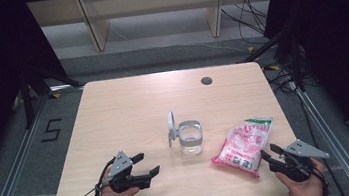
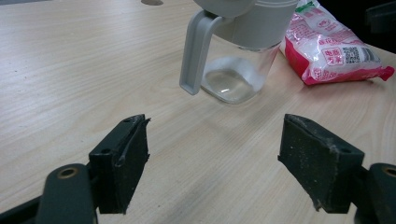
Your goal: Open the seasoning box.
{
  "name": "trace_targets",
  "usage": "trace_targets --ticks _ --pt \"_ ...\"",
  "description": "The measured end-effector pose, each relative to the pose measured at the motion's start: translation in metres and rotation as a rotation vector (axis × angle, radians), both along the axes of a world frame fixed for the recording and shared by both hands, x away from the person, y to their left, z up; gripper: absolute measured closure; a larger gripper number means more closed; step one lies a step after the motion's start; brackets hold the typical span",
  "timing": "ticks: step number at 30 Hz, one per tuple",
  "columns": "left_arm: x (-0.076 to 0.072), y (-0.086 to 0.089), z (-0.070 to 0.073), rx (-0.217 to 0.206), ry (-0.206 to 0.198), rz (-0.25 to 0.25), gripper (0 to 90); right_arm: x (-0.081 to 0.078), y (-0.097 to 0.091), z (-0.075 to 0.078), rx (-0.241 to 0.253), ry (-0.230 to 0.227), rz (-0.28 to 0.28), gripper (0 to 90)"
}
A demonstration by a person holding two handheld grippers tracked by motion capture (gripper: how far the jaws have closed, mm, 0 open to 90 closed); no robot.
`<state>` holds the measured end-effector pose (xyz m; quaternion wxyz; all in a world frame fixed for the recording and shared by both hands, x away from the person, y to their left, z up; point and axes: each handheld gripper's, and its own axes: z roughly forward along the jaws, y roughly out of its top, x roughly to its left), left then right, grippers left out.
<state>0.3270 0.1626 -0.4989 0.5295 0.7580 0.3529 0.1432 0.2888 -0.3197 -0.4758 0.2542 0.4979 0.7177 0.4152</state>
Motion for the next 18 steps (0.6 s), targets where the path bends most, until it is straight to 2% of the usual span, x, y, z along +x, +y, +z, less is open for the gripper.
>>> trace_targets --ticks 1,2,5,6,8,9,10,13,14,15,16,17,18 --pt "0.000 0.000 0.000 0.004 -0.001 -0.001 23.1 0.001 -0.001 0.001 0.004 -0.032 0.003 49.8" --pt "0.000 0.001 0.001 0.004 -0.002 0.000 23.1 0.002 -0.001 0.001 0.007 -0.040 0.000 45.9" --pt "0.000 0.001 0.001 0.001 0.000 0.007 23.2 0.006 -0.001 -0.002 0.022 -0.017 0.001 38.6" --pt "0.000 0.002 0.002 0.000 0.001 0.008 23.2 0.005 -0.001 -0.001 0.042 0.008 -0.019 38.1" --pt "0.001 0.002 0.002 -0.004 0.002 0.011 23.2 0.009 -0.005 -0.002 0.077 -0.012 -0.023 36.3" --pt "0.001 0.002 0.002 -0.003 0.004 0.013 23.2 0.009 -0.006 -0.002 0.098 -0.007 -0.043 35.6" --pt "0.001 0.002 0.002 -0.008 0.006 0.015 23.3 0.013 -0.010 -0.004 0.082 -0.019 -0.024 34.9" --pt "0.002 0.002 0.002 -0.012 0.004 0.010 23.3 0.019 -0.012 -0.006 0.116 0.019 -0.054 31.9" --pt "0.002 0.002 0.003 -0.016 0.005 0.013 23.3 0.023 -0.015 -0.008 0.087 0.003 -0.040 30.8" --pt "0.002 0.002 0.003 -0.017 0.006 0.013 23.3 0.025 -0.015 -0.008 0.104 0.018 -0.040 29.8" --pt "0.001 0.002 0.003 -0.008 0.006 0.016 23.3 0.027 -0.016 -0.009 0.102 0.007 -0.047 29.0" --pt "0.002 0.001 0.003 -0.018 0.005 0.013 23.3 0.028 -0.015 -0.009 0.105 0.014 -0.053 28.8" --pt "0.001 0.001 0.003 -0.009 0.007 0.012 23.3 0.029 -0.015 -0.008 0.103 0.026 -0.055 28.7"
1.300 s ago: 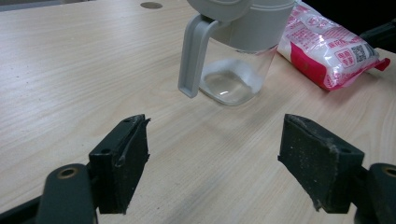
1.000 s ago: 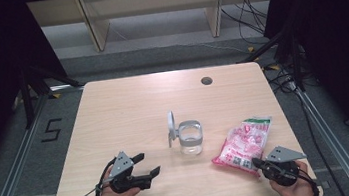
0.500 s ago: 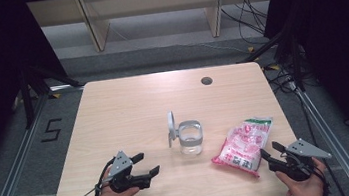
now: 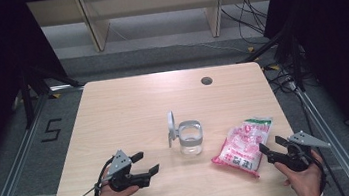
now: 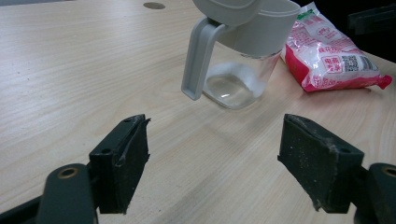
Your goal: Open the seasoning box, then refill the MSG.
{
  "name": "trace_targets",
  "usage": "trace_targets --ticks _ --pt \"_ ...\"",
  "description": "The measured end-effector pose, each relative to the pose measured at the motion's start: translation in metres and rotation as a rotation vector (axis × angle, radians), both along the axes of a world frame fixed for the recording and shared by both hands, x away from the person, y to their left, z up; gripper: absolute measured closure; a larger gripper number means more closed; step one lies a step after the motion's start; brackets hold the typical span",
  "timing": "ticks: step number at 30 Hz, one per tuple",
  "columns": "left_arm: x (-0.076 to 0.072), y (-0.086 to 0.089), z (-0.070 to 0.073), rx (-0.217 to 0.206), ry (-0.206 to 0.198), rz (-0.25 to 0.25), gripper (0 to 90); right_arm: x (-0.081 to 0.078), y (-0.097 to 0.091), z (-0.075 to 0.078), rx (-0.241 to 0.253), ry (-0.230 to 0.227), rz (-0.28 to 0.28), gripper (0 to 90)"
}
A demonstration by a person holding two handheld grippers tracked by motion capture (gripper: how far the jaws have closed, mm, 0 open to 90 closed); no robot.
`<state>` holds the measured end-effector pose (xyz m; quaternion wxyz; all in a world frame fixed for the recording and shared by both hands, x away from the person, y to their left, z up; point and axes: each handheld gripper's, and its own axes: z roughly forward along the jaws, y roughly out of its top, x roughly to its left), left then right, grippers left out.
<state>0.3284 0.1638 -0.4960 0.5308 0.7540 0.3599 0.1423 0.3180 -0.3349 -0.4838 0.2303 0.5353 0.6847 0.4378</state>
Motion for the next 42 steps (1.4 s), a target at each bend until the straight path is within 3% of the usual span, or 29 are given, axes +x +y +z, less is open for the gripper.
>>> trace_targets --ticks 1,2,3,6,8,11,13,14,18,19,21,24,25,26,27,28,30,31,32,33,35,38,40,41,42 --pt "0.000 0.000 0.000 0.000 0.001 0.000 23.2 0.001 0.003 -0.001 0.033 0.008 -0.013 28.4" --pt "0.000 -0.001 0.000 -0.005 0.001 -0.003 23.3 0.005 0.001 -0.002 0.012 -0.003 0.010 28.2" --pt "0.000 -0.001 0.000 -0.006 0.001 -0.005 23.2 0.005 0.003 -0.002 0.039 0.032 -0.014 28.2" --pt "0.000 0.000 0.000 -0.004 -0.004 -0.005 23.3 0.015 0.000 -0.005 0.015 0.008 0.000 28.2" --pt "0.000 0.001 0.000 -0.008 -0.004 -0.008 23.3 0.021 0.001 -0.006 0.037 0.015 -0.003 28.2" --pt "0.000 0.001 0.001 -0.008 -0.003 -0.001 23.3 0.028 0.002 -0.009 0.033 0.049 -0.015 28.2" --pt "0.000 0.001 0.001 -0.011 -0.003 0.001 23.3 0.033 0.001 -0.010 0.000 0.063 -0.006 28.2" --pt "-0.001 0.001 0.001 -0.014 0.000 0.005 23.2 0.035 0.002 -0.012 0.014 0.059 -0.009 28.2" --pt "-0.001 -0.001 0.001 -0.007 -0.005 -0.009 23.3 0.037 0.004 -0.014 0.047 0.088 -0.020 28.3" --pt "-0.001 -0.001 0.001 -0.004 -0.005 -0.011 23.3 0.039 0.002 -0.015 0.025 0.073 -0.001 28.5" --pt "-0.002 -0.003 0.001 -0.016 -0.009 -0.008 23.3 0.041 0.001 -0.016 0.007 0.091 0.004 29.1" --pt "-0.001 -0.002 0.002 -0.007 -0.009 -0.011 23.3 0.042 0.004 -0.016 0.039 0.115 -0.014 31.1" --pt "-0.002 -0.001 0.002 -0.002 -0.011 -0.007 23.3 0.045 0.003 -0.017 0.033 0.091 0.018 31.5" --pt "-0.002 0.000 0.002 -0.006 -0.014 -0.011 23.3 0.045 0.003 -0.017 0.013 0.100 0.012 31.9" --pt "-0.003 0.000 0.003 -0.008 -0.013 -0.001 23.3 0.047 0.004 -0.017 0.025 0.110 0.023 32.2" --pt "-0.003 0.001 0.003 -0.003 -0.014 0.003 23.4 0.046 0.008 -0.018 0.052 0.116 -0.004 32.9" --pt "-0.003 0.000 0.003 -0.019 -0.013 0.000 23.4 0.051 0.007 -0.021 0.011 0.098 0.013 33.7" --pt "-0.003 0.000 0.003 -0.014 -0.017 -0.003 23.4 0.052 0.007 -0.021 0.023 0.096 0.023 33.8" --pt "-0.003 0.000 0.003 -0.010 -0.018 -0.005 23.4 0.050 0.011 -0.020 0.064 0.134 0.001 33.8" --pt "-0.003 0.001 0.003 -0.001 -0.012 0.001 23.4 0.054 0.008 -0.022 0.022 0.105 0.018 33.9" --pt "-0.003 0.000 0.002 -0.011 -0.013 0.000 23.4 0.055 0.008 -0.022 0.018 0.120 0.022 35.3" --pt "-0.002 0.000 0.002 -0.008 -0.014 -0.008 23.4 0.056 0.010 -0.022 0.033 0.133 0.028 37.0" --pt "-0.002 -0.001 0.001 -0.013 -0.012 -0.006 23.4 0.055 0.016 -0.022 0.082 0.170 -0.011 37.8" --pt "-0.003 -0.001 0.002 -0.013 -0.008 0.006 23.4 0.058 0.011 -0.023 0.021 0.138 0.025 38.0" --pt "-0.002 -0.001 0.002 -0.001 -0.009 0.003 23.4 0.059 0.012 -0.024 0.046 0.132 0.039 38.6"
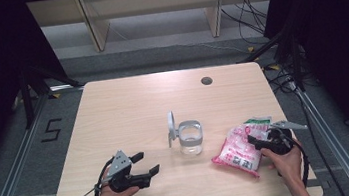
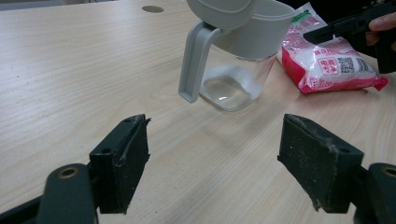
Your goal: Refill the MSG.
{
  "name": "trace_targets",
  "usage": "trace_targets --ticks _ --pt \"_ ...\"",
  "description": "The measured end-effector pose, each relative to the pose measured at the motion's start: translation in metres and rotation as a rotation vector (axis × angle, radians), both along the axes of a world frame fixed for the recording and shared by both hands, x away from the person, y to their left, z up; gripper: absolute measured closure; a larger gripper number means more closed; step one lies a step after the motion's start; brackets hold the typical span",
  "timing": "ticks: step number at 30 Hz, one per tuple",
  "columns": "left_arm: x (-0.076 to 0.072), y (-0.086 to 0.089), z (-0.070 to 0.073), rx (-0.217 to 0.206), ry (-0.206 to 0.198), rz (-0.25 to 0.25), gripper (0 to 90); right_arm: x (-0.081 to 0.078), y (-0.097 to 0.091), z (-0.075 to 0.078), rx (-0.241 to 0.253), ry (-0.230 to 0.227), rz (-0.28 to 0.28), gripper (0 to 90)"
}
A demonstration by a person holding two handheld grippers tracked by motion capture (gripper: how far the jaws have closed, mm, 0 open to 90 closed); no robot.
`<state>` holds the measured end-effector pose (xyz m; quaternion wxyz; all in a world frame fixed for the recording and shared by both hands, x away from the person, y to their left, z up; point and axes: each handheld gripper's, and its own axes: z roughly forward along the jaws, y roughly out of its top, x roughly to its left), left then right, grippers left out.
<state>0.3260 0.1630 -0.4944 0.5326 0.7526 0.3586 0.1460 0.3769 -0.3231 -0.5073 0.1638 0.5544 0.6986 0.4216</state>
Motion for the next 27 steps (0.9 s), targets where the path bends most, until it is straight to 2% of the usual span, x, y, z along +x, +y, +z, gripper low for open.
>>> trace_targets --ticks 2,7,8,9,10,12,13,16,17,18,19,24,26,27 --pt "0.0003 -0.0009 -0.0012 -0.011 -0.004 -0.002 23.4 0.0007 0.0001 0.0001 -0.026 0.006 -0.014 40.1" --pt "-0.0005 -0.0005 -0.0002 -0.003 0.001 -0.002 23.4 0.0026 0.0008 -0.0014 -0.001 -0.005 -0.013 44.4" --pt "-0.0005 -0.0013 -0.0005 -0.013 0.001 0.002 23.4 0.0020 0.0013 -0.0005 -0.005 0.018 -0.028 46.0" --pt "0.0003 -0.0005 -0.0009 -0.007 0.000 -0.008 23.4 0.0031 0.0019 -0.0014 0.020 0.007 -0.021 48.7" --pt "0.0000 -0.0007 -0.0010 -0.004 0.001 -0.001 23.4 0.0053 0.0002 -0.0027 -0.009 -0.009 -0.012 50.1" --pt "0.0006 -0.0007 -0.0015 -0.007 0.000 -0.008 23.4 0.0065 0.0000 -0.0029 -0.012 -0.007 -0.013 52.3" --pt "0.0006 -0.0006 -0.0014 -0.006 0.002 -0.010 23.4 0.0062 -0.0003 -0.0015 -0.010 0.011 -0.014 53.7" --pt "-0.0001 -0.0006 -0.0010 -0.003 0.002 -0.001 23.4 0.0080 -0.0006 -0.0022 0.014 0.004 -0.006 58.1" --pt "0.0003 -0.0007 -0.0013 -0.006 0.000 -0.006 23.4 0.0091 -0.0003 -0.0030 -0.005 0.000 -0.021 60.0" --pt "0.0006 -0.0002 -0.0013 0.001 0.000 -0.006 23.4 0.0051 0.0053 0.0006 0.036 0.070 -0.079 61.9" --pt "0.0006 -0.0006 -0.0016 -0.007 0.002 -0.009 23.4 0.0083 -0.0019 -0.0007 -0.005 0.026 -0.011 64.1" --pt "0.0008 -0.0013 -0.0026 -0.022 0.007 -0.002 23.4 0.0100 -0.0020 -0.0021 0.011 0.006 -0.005 74.9" --pt "0.0008 -0.0010 -0.0025 -0.022 0.007 -0.002 23.4 0.0092 -0.0028 -0.0006 0.013 0.014 0.000 80.0" --pt "0.0007 -0.0010 -0.0024 -0.021 0.006 -0.002 23.4 0.0088 0.0000 -0.0013 0.047 0.018 -0.019 81.7"
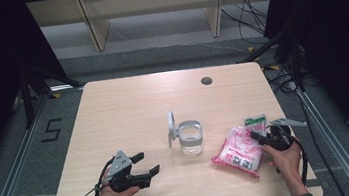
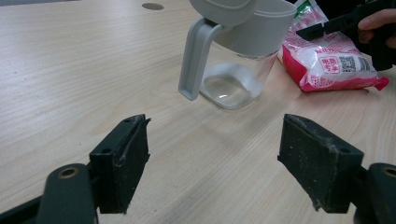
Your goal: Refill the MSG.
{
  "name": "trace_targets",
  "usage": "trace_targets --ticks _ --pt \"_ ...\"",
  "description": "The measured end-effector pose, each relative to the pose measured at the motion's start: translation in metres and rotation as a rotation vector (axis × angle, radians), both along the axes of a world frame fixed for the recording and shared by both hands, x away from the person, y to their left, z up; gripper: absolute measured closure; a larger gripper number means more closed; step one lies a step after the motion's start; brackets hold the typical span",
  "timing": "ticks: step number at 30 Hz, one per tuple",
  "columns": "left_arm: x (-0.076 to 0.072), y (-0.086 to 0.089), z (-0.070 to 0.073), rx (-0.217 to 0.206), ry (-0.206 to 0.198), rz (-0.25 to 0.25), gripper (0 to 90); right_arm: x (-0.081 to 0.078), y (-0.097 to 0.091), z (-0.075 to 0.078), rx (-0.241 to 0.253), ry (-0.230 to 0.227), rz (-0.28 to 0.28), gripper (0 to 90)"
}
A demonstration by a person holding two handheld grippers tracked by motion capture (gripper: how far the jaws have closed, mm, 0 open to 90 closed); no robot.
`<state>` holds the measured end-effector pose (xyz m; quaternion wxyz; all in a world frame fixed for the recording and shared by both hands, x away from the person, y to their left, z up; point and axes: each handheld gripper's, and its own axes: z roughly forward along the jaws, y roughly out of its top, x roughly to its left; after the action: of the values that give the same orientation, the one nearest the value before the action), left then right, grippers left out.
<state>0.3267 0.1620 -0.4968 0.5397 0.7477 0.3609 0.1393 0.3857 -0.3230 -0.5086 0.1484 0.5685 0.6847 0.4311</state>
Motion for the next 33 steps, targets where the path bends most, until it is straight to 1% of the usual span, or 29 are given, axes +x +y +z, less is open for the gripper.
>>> trace_targets --ticks 3,4,5,6,7,8,9,10,12,13,14,15,16,17,18,19,20,22,23,24,25,26,27,28,29,30,31,32,33 --pt "0.000 0.000 0.000 0.000 0.001 -0.003 23.4 0.000 0.000 0.000 0.001 -0.010 0.010 89.0" --pt "0.001 0.001 0.000 0.009 0.000 -0.007 23.4 -0.001 0.001 0.002 0.019 -0.004 0.012 90.0" --pt "0.001 0.001 0.000 0.007 0.001 0.000 23.4 0.000 -0.001 0.001 -0.012 -0.025 0.033 90.0" --pt "0.001 0.003 0.000 0.013 0.004 -0.001 23.4 0.001 -0.001 0.001 -0.023 -0.049 0.046 90.0" --pt "0.001 0.003 0.000 0.013 0.004 -0.001 23.4 0.000 -0.002 0.003 -0.042 -0.037 0.051 90.0" --pt "0.001 0.003 0.000 0.005 0.006 0.003 23.4 -0.002 0.001 0.005 -0.025 -0.007 0.026 90.0" --pt "0.002 0.004 0.000 0.004 0.007 0.001 23.4 -0.001 0.000 0.006 -0.036 -0.022 0.045 90.0" --pt "0.001 0.004 0.000 0.009 0.007 0.004 23.4 -0.003 0.002 0.007 -0.012 -0.032 0.030 90.0" --pt "0.001 0.004 0.000 0.004 0.005 0.001 23.4 -0.003 0.000 0.009 -0.013 -0.078 0.064 90.0" --pt "0.001 0.004 0.000 0.001 0.005 -0.002 23.4 -0.005 0.004 0.011 0.008 -0.069 0.039 90.0" --pt "0.001 0.004 0.000 0.001 0.005 -0.005 23.4 -0.005 0.002 0.013 0.007 -0.106 0.066 90.0" --pt "0.001 0.003 0.000 -0.004 0.006 0.001 23.4 -0.007 0.002 0.016 0.011 -0.107 0.069 90.0" --pt "0.001 0.003 0.000 0.006 0.006 0.003 23.4 -0.007 0.004 0.018 0.006 -0.130 0.073 90.0" --pt "0.001 0.003 0.000 0.001 0.005 0.002 23.4 -0.012 0.006 0.023 0.034 -0.114 0.060 90.0" --pt "0.000 0.002 0.001 -0.001 0.008 0.003 23.4 -0.012 0.005 0.026 0.023 -0.148 0.093 90.0" --pt "0.000 0.002 0.001 0.002 0.006 0.000 23.4 -0.013 0.008 0.028 0.043 -0.175 0.093 90.0" --pt "-0.001 0.001 0.002 0.002 0.005 -0.005 23.4 -0.016 0.011 0.031 0.058 -0.181 0.081 90.0" --pt "-0.001 0.000 0.002 0.005 0.003 -0.009 23.4 -0.019 0.015 0.037 0.062 -0.190 0.087 90.0" --pt "-0.002 -0.003 0.002 -0.001 0.000 -0.021 23.4 -0.020 0.015 0.040 0.052 -0.200 0.110 90.0" --pt "-0.003 -0.004 0.002 0.005 -0.003 -0.022 23.4 -0.023 0.017 0.042 0.080 -0.209 0.102 90.0" --pt "-0.004 -0.006 0.003 0.007 -0.009 -0.012 23.6 -0.023 0.016 0.044 0.087 -0.233 0.120 90.0" --pt "-0.007 -0.008 0.006 0.015 -0.029 0.015 24.4 -0.025 0.016 0.046 0.079 -0.241 0.116 90.0" --pt "-0.011 -0.010 0.009 0.012 -0.050 0.030 24.4 -0.026 0.015 0.048 0.068 -0.249 0.122 90.0" --pt "-0.014 -0.013 0.013 0.017 -0.071 0.030 24.4 -0.027 0.017 0.049 0.108 -0.261 0.115 90.0" --pt "-0.016 -0.016 0.016 0.019 -0.085 0.013 24.5 -0.027 0.017 0.051 0.119 -0.259 0.119 90.0" --pt "-0.018 -0.020 0.018 0.022 -0.095 -0.004 24.5 -0.028 0.016 0.053 0.100 -0.265 0.118 90.0" --pt "-0.019 -0.023 0.019 0.024 -0.099 -0.010 24.4 -0.030 0.017 0.054 0.137 -0.250 0.117 90.0" --pt "-0.019 -0.025 0.019 0.021 -0.100 -0.024 24.3 -0.030 0.018 0.055 0.151 -0.279 0.112 90.0" --pt "-0.020 -0.028 0.018 0.019 -0.094 -0.030 24.2 -0.032 0.019 0.058 0.139 -0.281 0.116 90.0"
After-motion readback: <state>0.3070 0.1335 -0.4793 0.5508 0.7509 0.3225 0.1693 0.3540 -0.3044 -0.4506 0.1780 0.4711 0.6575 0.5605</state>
